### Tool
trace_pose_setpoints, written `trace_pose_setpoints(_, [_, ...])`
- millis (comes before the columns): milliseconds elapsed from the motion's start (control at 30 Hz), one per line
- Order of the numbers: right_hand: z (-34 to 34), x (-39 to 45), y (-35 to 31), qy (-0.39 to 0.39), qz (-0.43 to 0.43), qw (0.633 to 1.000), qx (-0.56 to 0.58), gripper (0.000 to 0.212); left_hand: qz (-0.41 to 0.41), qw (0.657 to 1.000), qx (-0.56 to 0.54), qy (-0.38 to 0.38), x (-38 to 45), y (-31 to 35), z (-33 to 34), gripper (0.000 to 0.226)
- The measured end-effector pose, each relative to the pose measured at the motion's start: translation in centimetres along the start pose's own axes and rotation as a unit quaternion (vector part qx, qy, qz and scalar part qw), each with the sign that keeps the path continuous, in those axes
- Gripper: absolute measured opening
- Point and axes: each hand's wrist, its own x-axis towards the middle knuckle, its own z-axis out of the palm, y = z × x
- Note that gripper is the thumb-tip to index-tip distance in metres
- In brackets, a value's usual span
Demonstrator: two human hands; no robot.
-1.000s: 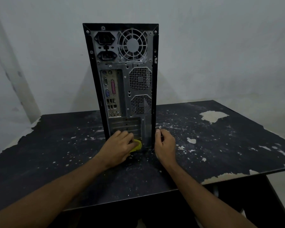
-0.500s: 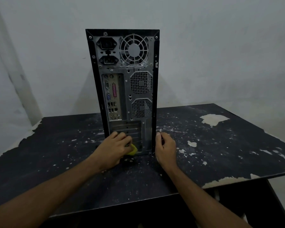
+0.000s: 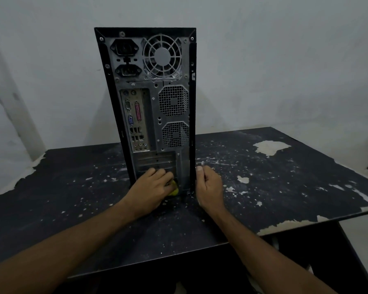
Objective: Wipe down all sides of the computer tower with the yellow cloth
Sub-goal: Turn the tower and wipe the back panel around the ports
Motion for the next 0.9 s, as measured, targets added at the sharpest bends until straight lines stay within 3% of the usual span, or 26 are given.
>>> trace_pose_setpoints(300, [0.5, -0.6, -0.5, -0.065, -0.054, 0.996, -0.037, 0.04, 0.014, 0.995, 0.032, -0.093, -5.1, -4.1, -1.9, 0.055])
trace_pose_setpoints(433, [0.2, -0.8, -1.1, -0.086, -0.096, 0.99, -0.064, 0.034, 0.004, 0.998, 0.036, -0.057, -6.5, -4.6, -1.5, 0.034])
trace_pose_setpoints(633, [0.3, -1.1, -0.8, -0.095, -0.121, 0.982, -0.11, 0.035, -0.039, 0.999, -0.009, -0.011, -7.1, -3.4, 0.0, 0.035])
trace_pose_setpoints(900, [0.3, -0.9, -0.5, -0.07, -0.082, 0.991, -0.075, 0.028, -0.112, 0.989, -0.079, 0.051, -3.5, 0.2, 1.0, 0.04])
